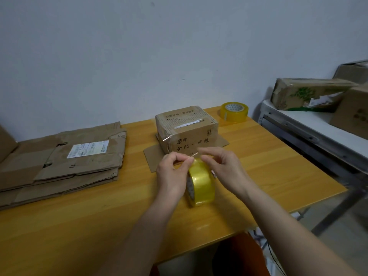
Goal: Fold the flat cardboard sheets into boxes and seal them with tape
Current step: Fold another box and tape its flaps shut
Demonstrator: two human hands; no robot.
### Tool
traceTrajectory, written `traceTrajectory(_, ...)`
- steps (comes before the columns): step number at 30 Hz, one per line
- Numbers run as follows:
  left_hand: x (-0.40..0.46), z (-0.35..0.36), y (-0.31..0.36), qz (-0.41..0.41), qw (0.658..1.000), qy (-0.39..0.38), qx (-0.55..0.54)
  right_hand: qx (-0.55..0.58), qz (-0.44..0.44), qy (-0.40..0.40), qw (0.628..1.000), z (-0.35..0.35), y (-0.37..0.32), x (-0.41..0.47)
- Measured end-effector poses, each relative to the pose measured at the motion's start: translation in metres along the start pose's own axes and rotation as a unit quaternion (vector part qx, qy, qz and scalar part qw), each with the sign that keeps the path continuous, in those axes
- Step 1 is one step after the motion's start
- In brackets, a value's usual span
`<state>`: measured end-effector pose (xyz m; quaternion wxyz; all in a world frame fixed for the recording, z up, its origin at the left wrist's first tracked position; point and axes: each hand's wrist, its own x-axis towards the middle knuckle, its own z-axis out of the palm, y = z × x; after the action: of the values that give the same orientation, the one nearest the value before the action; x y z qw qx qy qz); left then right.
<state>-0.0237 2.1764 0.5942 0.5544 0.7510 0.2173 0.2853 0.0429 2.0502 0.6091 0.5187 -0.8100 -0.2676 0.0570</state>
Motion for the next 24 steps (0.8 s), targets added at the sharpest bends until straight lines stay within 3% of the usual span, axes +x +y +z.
traceTrajectory(6,0.005,0.036,0.011,-0.05,0.996,0.013,-0.076,0.015,0.112,-0.035,0.993,-0.027,0.009,-0.007)
traceTrajectory(9,0.0,0.052,0.014,-0.037,0.992,-0.03,-0.115,0.024,0.109,0.017,0.994,-0.046,0.02,-0.007)
traceTrajectory(13,0.003,0.05,0.014,0.047,0.998,-0.029,-0.018,-0.196,0.085,0.125,0.969,-0.059,0.044,-0.003)
traceTrajectory(18,0.039,0.017,0.023,0.149,0.984,0.047,0.083,-0.331,0.107,0.041,0.937,-0.061,0.081,-0.006)
traceTrajectory(21,0.098,-0.006,0.035,0.171,0.959,0.073,0.215,-0.36,0.089,0.06,0.927,-0.051,0.08,-0.001)
traceTrajectory(24,0.157,-0.02,0.041,0.121,0.938,-0.002,0.326,-0.266,0.041,0.09,0.959,-0.034,0.065,0.004)
